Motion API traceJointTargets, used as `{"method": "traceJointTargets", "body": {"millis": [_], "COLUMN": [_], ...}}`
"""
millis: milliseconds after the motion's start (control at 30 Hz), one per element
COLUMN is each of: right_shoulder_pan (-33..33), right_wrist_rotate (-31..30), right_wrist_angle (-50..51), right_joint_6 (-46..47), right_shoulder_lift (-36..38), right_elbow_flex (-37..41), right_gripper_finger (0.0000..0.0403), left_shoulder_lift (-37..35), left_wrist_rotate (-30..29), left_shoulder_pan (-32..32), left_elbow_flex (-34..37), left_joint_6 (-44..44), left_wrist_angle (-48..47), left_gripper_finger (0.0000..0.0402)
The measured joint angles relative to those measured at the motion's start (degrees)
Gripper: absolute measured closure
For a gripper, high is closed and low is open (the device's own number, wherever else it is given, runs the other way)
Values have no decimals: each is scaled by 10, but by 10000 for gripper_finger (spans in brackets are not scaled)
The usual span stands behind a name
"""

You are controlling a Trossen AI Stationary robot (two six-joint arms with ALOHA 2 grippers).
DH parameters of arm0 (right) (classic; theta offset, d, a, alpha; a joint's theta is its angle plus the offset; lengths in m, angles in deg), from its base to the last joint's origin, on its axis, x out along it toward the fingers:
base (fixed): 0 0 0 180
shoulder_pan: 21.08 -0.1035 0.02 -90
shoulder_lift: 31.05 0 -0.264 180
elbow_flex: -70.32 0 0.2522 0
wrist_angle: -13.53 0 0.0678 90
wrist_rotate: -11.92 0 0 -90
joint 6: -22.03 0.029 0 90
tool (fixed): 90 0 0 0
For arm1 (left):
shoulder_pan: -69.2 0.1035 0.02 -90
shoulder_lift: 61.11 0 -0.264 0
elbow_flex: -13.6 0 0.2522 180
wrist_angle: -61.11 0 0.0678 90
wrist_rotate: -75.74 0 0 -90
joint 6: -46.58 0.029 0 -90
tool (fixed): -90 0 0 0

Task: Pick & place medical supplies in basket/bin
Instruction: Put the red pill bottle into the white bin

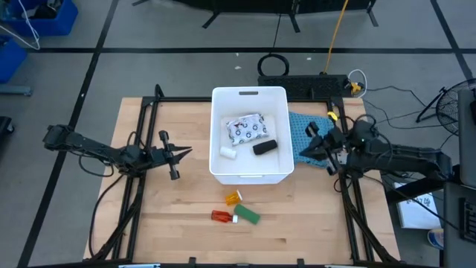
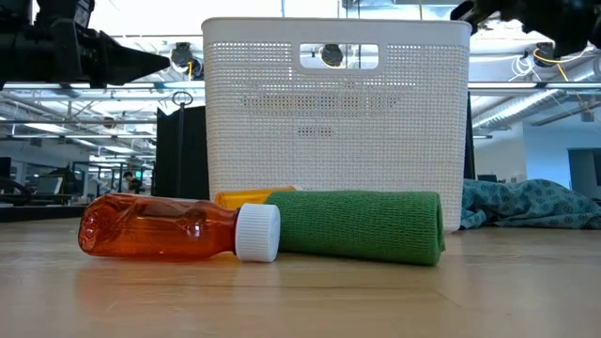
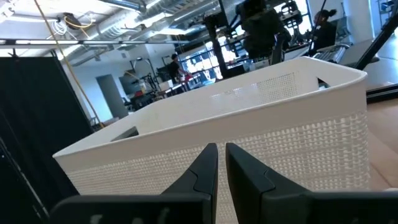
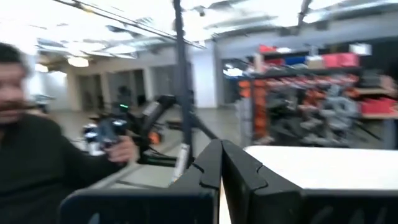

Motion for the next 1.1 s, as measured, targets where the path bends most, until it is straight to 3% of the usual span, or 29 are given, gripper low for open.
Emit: {"method": "traceJointTargets", "body": {"millis": [133, 367, 600, 933, 1100], "right_shoulder_pan": [-49, -89, -91, -89, -89], "right_wrist_rotate": [-5, -93, -94, -90, -76], "right_wrist_angle": [-39, -51, -84, -281, -283], "right_joint_6": [5, -75, -115, -130, -128], "right_shoulder_lift": [12, 22, 22, 28, 26], "right_elbow_flex": [42, 86, 118, 218, 219], "right_gripper_finger": [403, 403, 403, 403, 403], "left_shoulder_lift": [0, 0, 0, 0, 0], "left_wrist_rotate": [0, 0, 0, -7, -19], "left_shoulder_pan": [0, 0, 0, 0, 0], "left_elbow_flex": [0, 0, 0, 0, 0], "left_joint_6": [0, -5, -20, -80, -124], "left_wrist_angle": [0, 0, -1, -5, -6], "left_gripper_finger": [364, 364, 364, 364, 364]}}
